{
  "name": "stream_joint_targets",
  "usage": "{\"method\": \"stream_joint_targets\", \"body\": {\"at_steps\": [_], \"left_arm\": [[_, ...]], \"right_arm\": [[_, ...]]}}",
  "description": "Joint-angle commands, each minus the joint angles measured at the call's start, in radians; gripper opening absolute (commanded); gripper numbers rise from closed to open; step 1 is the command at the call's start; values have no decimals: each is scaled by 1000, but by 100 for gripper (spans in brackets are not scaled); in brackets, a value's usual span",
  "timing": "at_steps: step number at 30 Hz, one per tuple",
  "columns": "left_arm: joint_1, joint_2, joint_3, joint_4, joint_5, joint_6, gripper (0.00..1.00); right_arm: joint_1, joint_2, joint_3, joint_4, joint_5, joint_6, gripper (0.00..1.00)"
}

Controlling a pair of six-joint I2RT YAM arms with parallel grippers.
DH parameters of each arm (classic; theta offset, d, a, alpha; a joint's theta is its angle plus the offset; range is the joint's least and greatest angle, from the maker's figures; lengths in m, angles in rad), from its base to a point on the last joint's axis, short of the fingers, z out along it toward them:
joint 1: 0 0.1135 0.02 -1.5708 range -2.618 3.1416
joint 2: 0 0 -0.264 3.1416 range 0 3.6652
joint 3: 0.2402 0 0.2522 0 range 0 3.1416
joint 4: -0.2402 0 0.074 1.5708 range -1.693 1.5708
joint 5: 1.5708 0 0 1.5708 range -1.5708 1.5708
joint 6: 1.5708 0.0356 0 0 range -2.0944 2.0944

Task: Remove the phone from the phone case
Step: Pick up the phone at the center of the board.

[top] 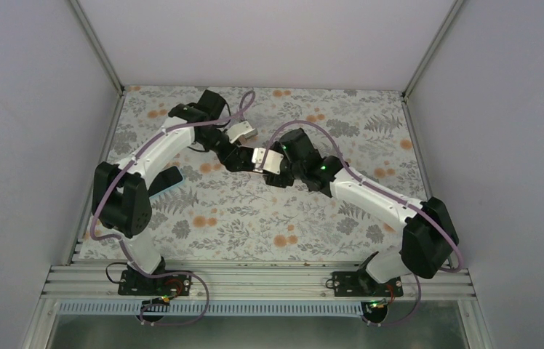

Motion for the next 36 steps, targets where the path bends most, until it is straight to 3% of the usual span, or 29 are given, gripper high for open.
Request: {"method": "stream_joint_targets", "body": {"at_steps": [1,4,10,13,15,18,23,26,33,36], "left_arm": [[21,58,84,-61,173,-1,82],[23,70,97,-84,210,15,67],[28,68,88,-122,253,59,25],[29,59,93,-130,253,84,10],[28,47,106,-140,242,106,7],[24,10,108,-142,192,133,4],[7,-180,19,-15,32,190,2],[5,-291,-24,28,44,238,2],[-7,-395,-85,38,67,304,2],[-8,-393,-98,23,81,313,2]], "right_arm": [[26,-38,37,80,38,12,51],[26,-46,26,99,55,14,51],[26,-64,15,123,81,16,53],[24,-73,21,91,71,14,73],[4,-81,43,14,8,9,89],[-79,-84,104,-203,-184,-41,98],[-362,-112,176,-504,-653,-272,100],[-469,-53,218,-642,-784,-392,100],[-482,153,397,-936,-971,-608,100],[-470,171,431,-933,-996,-605,100]]}}
